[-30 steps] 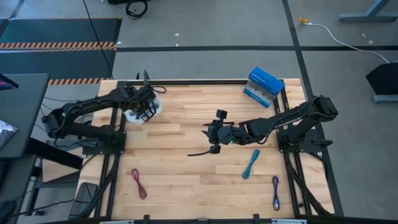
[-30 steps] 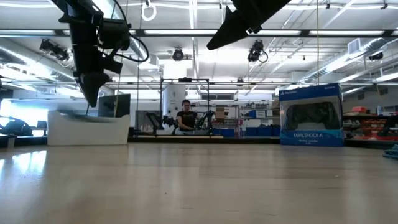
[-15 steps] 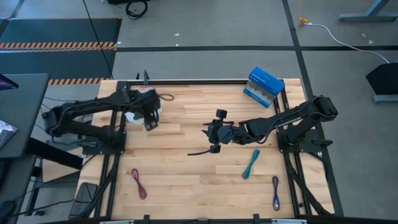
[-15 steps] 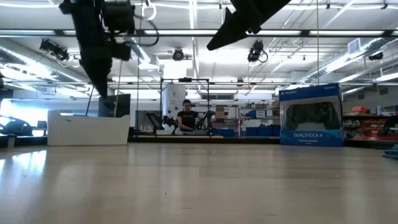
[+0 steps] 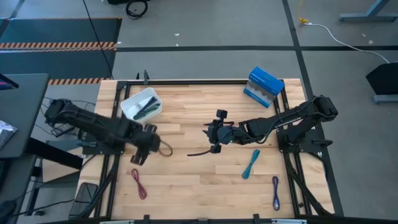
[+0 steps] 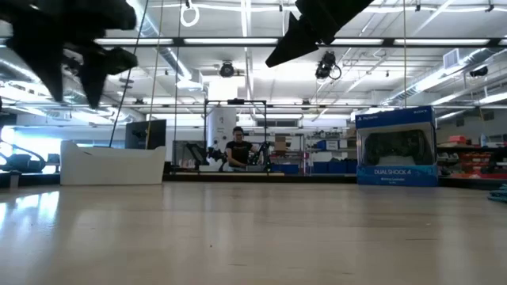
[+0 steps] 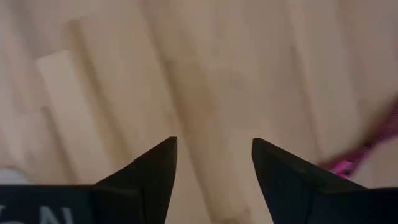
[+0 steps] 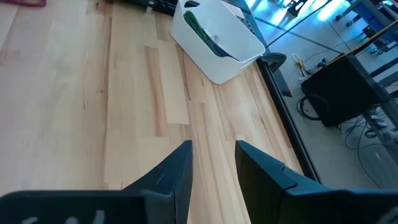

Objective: Pick and place USB-C Cables
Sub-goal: Put the pink charger cable into the white bin

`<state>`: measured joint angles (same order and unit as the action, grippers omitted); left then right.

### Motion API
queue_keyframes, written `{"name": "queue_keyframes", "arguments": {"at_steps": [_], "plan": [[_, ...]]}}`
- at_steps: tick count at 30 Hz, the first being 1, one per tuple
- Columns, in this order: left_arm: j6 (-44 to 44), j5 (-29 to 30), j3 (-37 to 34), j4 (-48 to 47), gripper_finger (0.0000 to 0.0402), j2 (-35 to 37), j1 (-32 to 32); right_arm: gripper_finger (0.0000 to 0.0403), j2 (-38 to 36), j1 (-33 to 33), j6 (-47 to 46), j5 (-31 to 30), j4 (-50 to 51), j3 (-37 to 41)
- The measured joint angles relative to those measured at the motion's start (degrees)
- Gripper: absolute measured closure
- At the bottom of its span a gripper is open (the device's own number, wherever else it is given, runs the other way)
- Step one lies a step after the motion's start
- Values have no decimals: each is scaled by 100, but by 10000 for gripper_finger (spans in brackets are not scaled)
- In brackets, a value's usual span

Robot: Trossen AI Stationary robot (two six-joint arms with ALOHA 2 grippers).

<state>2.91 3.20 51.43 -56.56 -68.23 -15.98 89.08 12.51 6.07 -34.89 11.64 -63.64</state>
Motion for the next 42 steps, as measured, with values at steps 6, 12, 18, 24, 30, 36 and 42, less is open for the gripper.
{"name": "queue_keyframes", "arguments": {"at_steps": [6, 12, 18, 24, 30, 36, 42], "plan": [[-1239, 0, -5, 73, 171, -14, -1101, 276, 0, 0, -27, 0, -28, 0], [-2252, -5, -5, -166, 170, -220, -1970, 276, 0, 0, -34, 0, -42, 0], [-2335, -7, -8, -353, 170, -607, -2794, 276, 0, 22, -55, 0, -39, 0], [-2307, 11, -8, -218, 170, -1158, -3234, 276, 0, 22, -82, 0, -39, 0], [-1722, -25, -8, 330, 170, -1758, -3382, 276, 0, 39, -207, 0, -37, 0], [-1738, -92, -10, 616, 170, -2069, -3379, 276, 0, 135, -291, 2, -37, 0], [-1464, -296, -10, 877, 170, -2292, -3538, 276, 0, 218, -364, 0, -37, 0]]}}
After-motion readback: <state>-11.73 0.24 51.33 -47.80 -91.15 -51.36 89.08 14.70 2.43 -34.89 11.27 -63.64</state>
